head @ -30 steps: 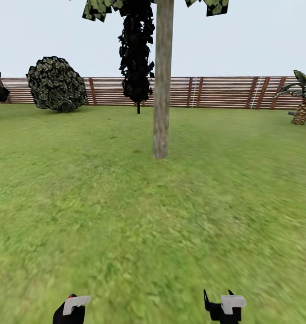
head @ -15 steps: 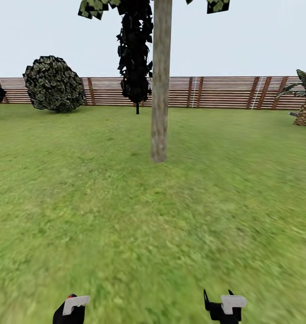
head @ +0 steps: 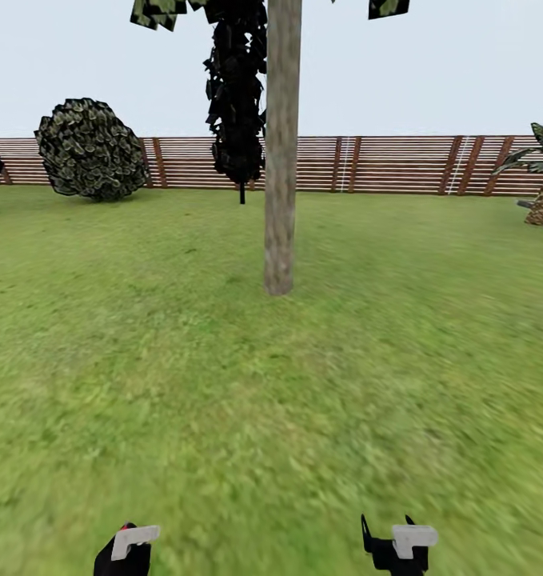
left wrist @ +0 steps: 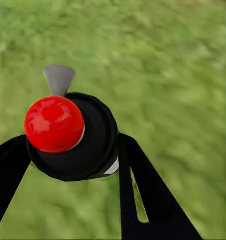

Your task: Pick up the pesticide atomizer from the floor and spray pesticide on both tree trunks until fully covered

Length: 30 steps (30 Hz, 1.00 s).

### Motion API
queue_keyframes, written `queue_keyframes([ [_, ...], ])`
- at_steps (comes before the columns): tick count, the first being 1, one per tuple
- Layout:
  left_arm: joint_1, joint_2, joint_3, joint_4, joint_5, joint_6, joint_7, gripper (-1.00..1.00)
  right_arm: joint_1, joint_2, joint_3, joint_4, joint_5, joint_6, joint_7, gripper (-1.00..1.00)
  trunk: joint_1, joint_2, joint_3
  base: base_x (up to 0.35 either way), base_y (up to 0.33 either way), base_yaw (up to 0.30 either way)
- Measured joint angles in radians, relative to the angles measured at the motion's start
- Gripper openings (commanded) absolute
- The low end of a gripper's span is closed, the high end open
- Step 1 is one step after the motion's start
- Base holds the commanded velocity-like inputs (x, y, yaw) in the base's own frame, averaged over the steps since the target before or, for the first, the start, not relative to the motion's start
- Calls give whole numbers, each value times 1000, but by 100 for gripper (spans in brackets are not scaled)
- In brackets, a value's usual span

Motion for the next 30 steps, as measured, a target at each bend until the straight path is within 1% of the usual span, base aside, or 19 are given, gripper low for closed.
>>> queue_keyframes([
  [30, 0, 1, 1, 0, 0, 0, 1, -100, 0, 0, 0, 0, 0, -1, 0, 100, 0, 0, 0, 336, -99, 0],
])
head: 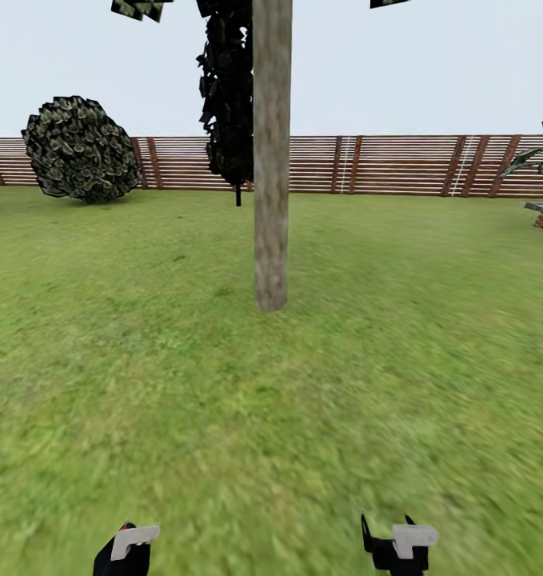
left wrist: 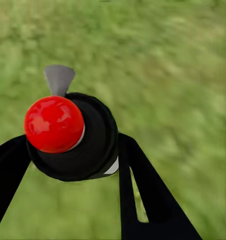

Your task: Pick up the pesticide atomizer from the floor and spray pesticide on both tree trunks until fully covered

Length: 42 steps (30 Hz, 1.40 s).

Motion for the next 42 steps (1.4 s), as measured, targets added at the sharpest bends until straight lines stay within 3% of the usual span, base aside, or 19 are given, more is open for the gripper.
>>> queue_keyframes([
  [42, 0, -1, 0, 0, 0, 1, 0, -100, 0, 0, 0, 2, 2, 1, 1, 100, 0, 0, 0, 336, -99, 32],
])
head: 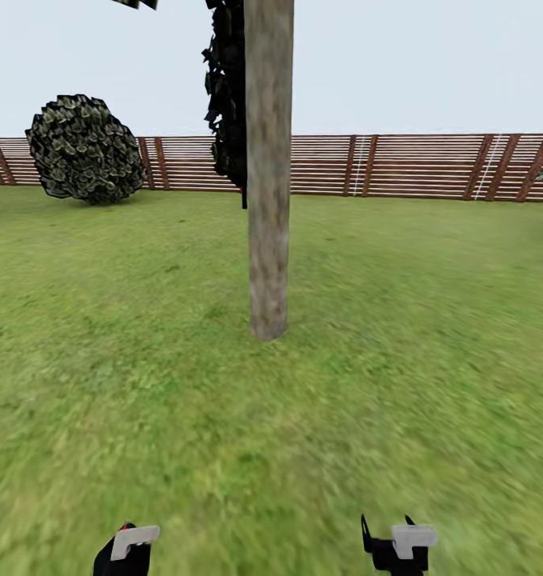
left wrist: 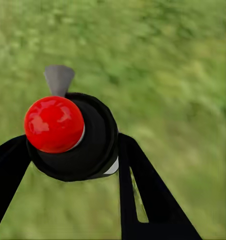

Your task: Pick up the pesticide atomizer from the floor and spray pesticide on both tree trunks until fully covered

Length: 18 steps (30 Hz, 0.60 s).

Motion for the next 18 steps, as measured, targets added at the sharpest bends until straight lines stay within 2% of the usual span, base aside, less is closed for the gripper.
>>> queue_keyframes([
  [12, 0, 0, 0, 0, 0, -1, 0, -100, 0, 0, 0, -2, -1, -1, 0, 100, 0, 0, 0, 336, -99, 3],
  [18, 0, 1, 0, -1, 0, -1, 0, -100, 0, 0, 0, -2, -2, -1, 0, 100, 0, 0, 0, 336, -99, 156],
])
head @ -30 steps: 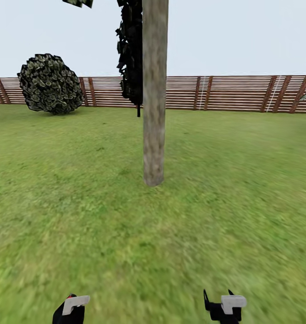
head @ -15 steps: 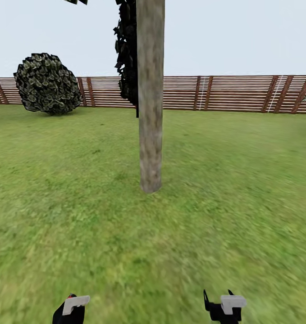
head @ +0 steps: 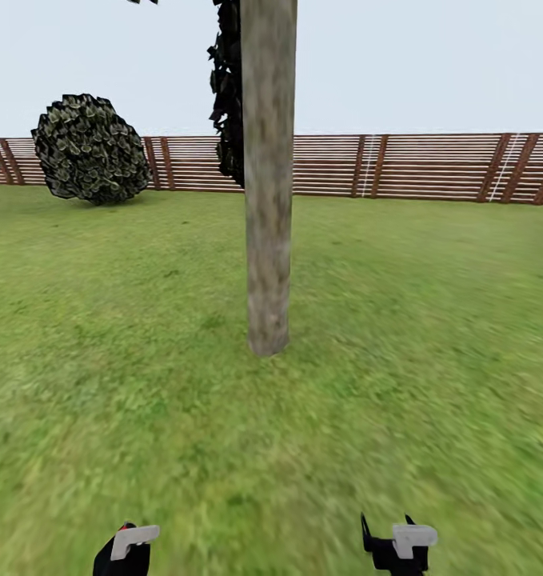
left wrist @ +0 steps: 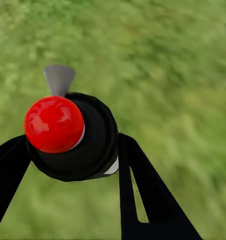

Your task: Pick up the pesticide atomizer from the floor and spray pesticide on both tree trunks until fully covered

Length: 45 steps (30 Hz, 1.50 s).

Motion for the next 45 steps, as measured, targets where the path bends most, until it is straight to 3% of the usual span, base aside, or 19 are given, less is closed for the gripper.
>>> queue_keyframes([
  [23, 0, 1, 3, -1, 3, 0, 8, -100, 0, 1, 0, 1, 1, 1, -1, 100, 0, 0, 0, 336, -73, 7],
  [34, -2, 0, -10, -13, -8, 3, -2, -100, 0, 1, 2, 0, 2, 2, 2, 100, 0, 0, 0, 35, 0, 0],
  [38, -5, 13, -9, -14, -11, 7, -7, -100, 0, -5, 2, -10, 4, 3, 5, 100, 0, 0, 0, 0, 0, 0],
  [41, -8, 31, -10, -15, -21, 10, -27, -100, 0, -6, 4, -22, 26, 4, 8, 100, 0, 0, 0, 0, 0, 0],
  [45, -19, 44, -11, -26, -67, 14, -150, -100, -20, -7, 5, -42, 134, 6, 10, 100, 0, 0, 0, 0, 0, 0],
])
